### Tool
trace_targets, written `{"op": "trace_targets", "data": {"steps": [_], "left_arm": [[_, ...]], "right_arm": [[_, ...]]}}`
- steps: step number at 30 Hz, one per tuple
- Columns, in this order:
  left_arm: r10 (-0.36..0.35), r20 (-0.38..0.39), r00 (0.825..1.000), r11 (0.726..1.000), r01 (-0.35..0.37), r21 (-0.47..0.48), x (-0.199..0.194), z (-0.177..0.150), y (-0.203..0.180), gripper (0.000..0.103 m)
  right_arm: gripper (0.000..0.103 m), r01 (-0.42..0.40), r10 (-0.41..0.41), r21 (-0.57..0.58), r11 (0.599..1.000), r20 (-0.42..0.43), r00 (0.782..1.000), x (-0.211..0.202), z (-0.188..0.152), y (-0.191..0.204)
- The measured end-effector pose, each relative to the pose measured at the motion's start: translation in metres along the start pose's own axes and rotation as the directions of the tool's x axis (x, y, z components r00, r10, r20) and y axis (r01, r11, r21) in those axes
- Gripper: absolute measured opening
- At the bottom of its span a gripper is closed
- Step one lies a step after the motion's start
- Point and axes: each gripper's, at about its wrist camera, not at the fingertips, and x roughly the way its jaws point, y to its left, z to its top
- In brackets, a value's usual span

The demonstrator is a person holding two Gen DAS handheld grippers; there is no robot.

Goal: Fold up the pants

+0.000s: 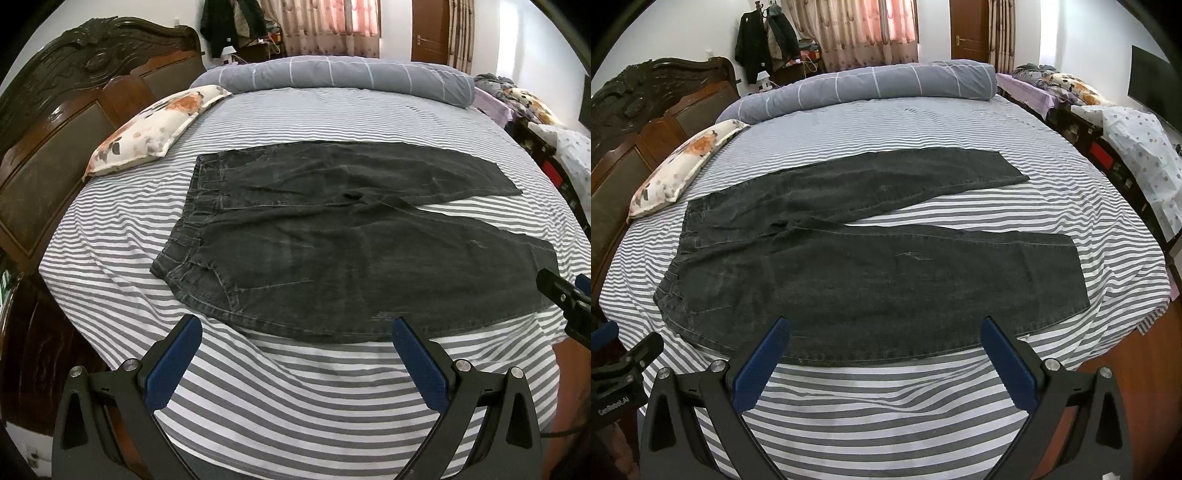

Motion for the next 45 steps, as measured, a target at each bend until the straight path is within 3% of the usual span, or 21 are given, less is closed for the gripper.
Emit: {"op": "trace_targets", "data": {"steps": [17,27,31,39,41,42,45], "left_arm": [[0.013,0.093,0.996,0.999,-0.017,0.039,-0.008,0.0,-0.008,0.102],[0.0,0.014,1.0,1.0,0.0,-0.028,0.011,0.002,0.005,0.102],[0.009,-0.007,1.0,0.999,-0.01,-0.048,0.025,0.009,0.019,0.102],[0.077,0.046,0.996,0.99,-0.071,-0.123,0.054,0.059,0.079,0.102],[0.059,0.043,0.997,0.988,-0.052,-0.144,0.064,0.071,0.096,0.095],[0.054,0.043,0.998,0.987,-0.047,-0.152,0.068,0.076,0.103,0.085],[-0.001,0.034,0.999,0.983,0.008,-0.182,0.087,0.093,0.128,0.068]], "right_arm": [[0.102,-0.002,0.002,0.0,1.0,0.005,1.0,-0.002,0.002,-0.001],[0.102,0.024,-0.024,0.014,1.0,0.016,1.0,0.0,0.001,-0.002],[0.102,0.035,-0.035,0.041,0.999,0.008,0.999,0.006,0.001,-0.007],[0.102,0.03,-0.03,0.068,0.997,0.001,1.0,0.02,0.014,-0.01],[0.102,0.031,-0.031,0.055,0.998,-0.009,0.999,0.026,0.018,-0.006],[0.102,0.03,-0.03,0.047,0.998,-0.011,1.0,0.029,0.021,-0.003],[0.102,0.021,-0.021,0.019,1.0,-0.025,0.999,0.041,0.027,0.007]]}}
